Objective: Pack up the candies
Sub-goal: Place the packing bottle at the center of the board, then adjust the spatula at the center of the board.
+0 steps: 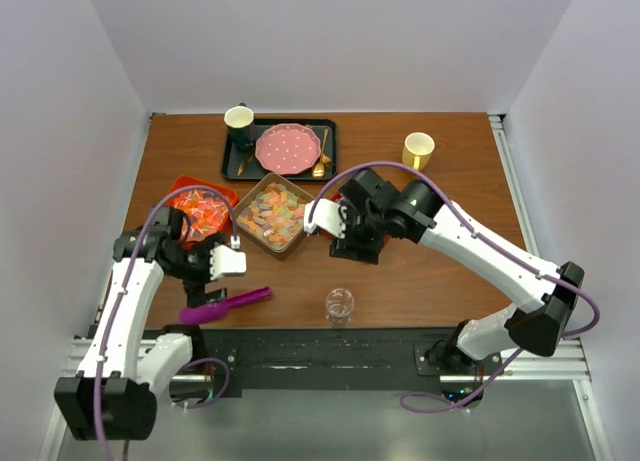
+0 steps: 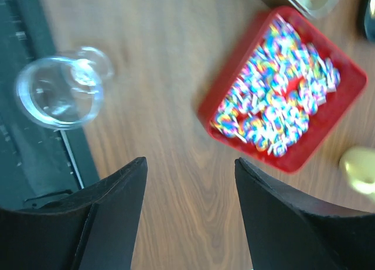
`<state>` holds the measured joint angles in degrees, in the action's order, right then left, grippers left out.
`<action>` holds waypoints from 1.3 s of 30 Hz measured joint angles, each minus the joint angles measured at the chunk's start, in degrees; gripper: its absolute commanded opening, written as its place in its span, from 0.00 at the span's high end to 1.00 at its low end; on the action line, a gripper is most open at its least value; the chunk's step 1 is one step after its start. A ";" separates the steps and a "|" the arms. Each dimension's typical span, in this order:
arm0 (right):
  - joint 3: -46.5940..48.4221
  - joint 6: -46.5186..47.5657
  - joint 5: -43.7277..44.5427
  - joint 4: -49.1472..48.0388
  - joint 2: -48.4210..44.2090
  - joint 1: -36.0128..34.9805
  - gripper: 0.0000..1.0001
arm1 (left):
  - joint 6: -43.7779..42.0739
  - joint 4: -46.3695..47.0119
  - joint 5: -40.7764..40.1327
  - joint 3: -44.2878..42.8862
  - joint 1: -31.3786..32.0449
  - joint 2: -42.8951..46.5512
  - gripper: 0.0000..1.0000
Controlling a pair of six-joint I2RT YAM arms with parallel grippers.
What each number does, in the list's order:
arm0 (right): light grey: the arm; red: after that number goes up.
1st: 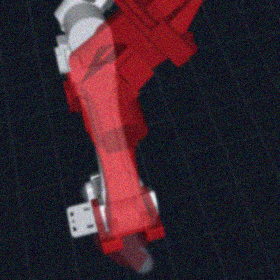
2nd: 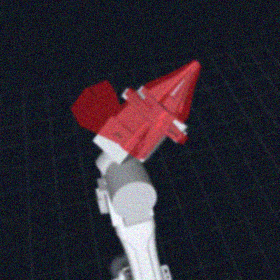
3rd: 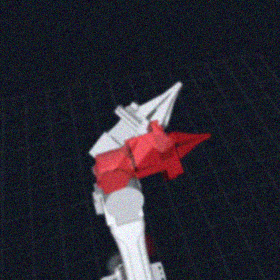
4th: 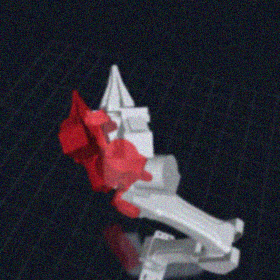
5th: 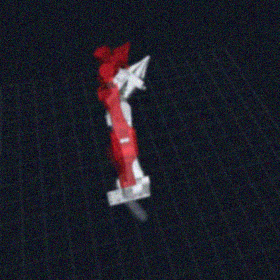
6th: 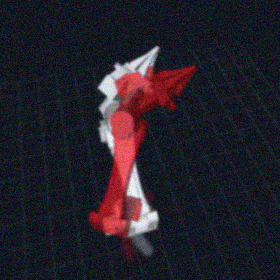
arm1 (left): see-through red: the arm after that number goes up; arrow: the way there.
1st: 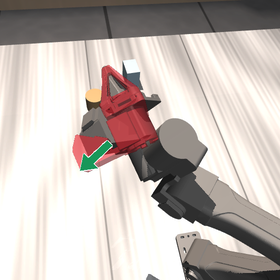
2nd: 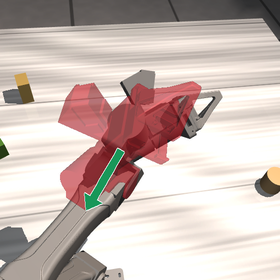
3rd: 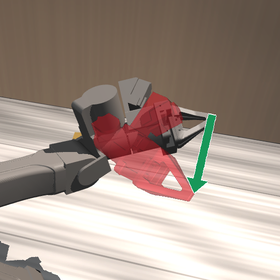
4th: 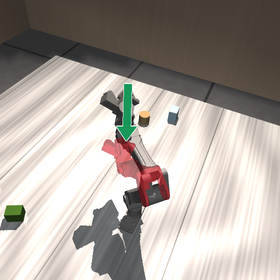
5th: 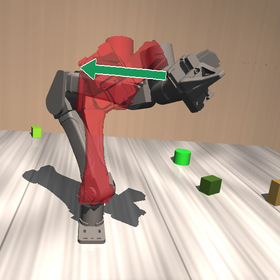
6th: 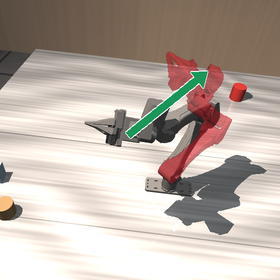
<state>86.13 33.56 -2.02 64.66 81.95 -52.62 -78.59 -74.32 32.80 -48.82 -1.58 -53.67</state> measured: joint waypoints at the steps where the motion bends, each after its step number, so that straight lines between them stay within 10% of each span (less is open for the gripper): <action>1: 0.00 -0.20 0.07 -0.13 0.09 0.94 0.34 | 1.60 0.02 0.46 0.57 2.54 0.76 0.00; 16: 0.15 -2.08 0.17 -2.19 0.94 3.21 0.34 | 21.38 6.49 -7.41 6.23 11.04 -5.75 0.03; 39: 1.60 -2.71 4.37 -3.96 2.69 5.46 0.34 | 31.76 34.07 -14.53 17.70 25.79 -11.98 0.60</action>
<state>87.72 30.85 2.35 60.71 84.64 -47.16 -46.83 -40.25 18.26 -31.11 24.21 -65.65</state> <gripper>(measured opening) 0.662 0.467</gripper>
